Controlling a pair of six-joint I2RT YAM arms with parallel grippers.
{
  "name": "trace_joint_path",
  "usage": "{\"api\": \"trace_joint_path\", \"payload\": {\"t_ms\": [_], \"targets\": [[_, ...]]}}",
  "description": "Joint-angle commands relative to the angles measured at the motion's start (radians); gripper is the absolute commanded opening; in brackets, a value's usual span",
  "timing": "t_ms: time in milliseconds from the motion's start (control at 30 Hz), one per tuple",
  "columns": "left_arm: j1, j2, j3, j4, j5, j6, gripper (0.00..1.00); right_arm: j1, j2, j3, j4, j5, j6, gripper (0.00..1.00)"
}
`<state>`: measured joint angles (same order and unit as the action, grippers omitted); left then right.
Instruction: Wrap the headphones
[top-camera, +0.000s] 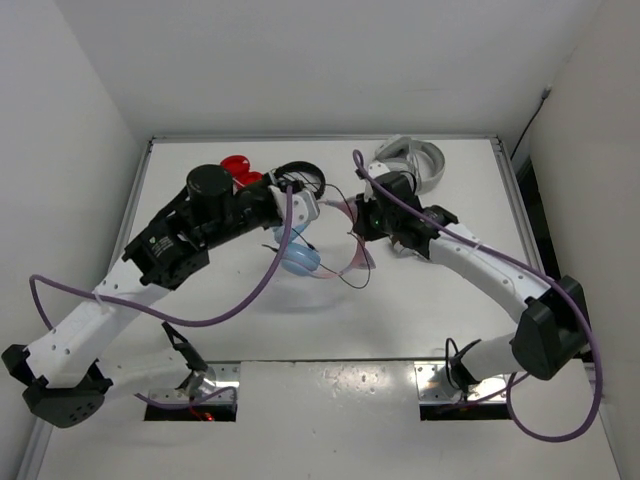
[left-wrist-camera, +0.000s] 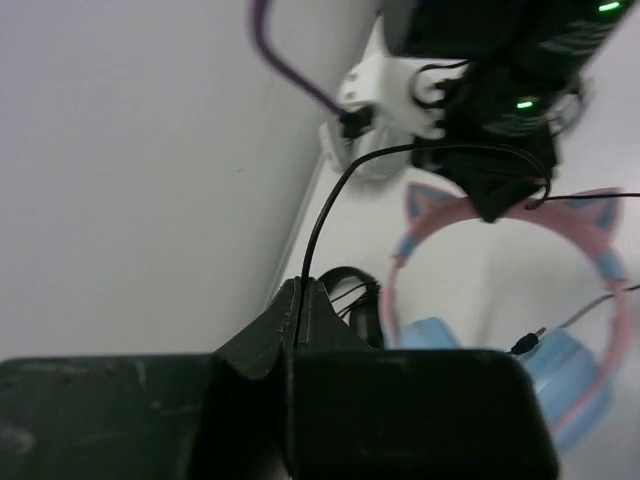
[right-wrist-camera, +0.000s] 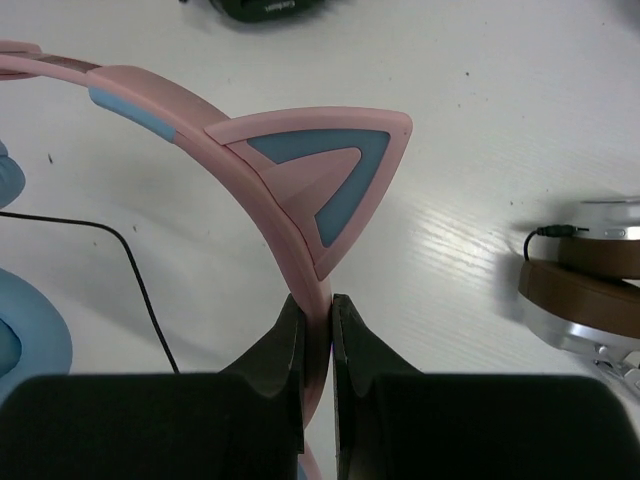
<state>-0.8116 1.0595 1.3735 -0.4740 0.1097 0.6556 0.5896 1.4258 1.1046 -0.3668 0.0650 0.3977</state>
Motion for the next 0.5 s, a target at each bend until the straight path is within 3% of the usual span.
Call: {"api": "trace_joint_path", "payload": {"t_ms": [0, 300, 467], "targets": [[0.075, 0.008, 0.036, 0.129, -0.009, 0.030, 0.00, 0.010, -0.080, -0.021, 0.095, -0.043, -0.033, 0.00], [0.230, 0.030, 0.007, 0.291, -0.027, -0.004, 0.00, 0.001, -0.145, -0.091, 0.085, -0.044, -0.062, 0.00], [0.344, 0.109, -0.002, 0.382, -0.056, 0.006, 0.00, 0.001, -0.173, -0.112, 0.075, -0.120, -0.082, 0.00]]}}
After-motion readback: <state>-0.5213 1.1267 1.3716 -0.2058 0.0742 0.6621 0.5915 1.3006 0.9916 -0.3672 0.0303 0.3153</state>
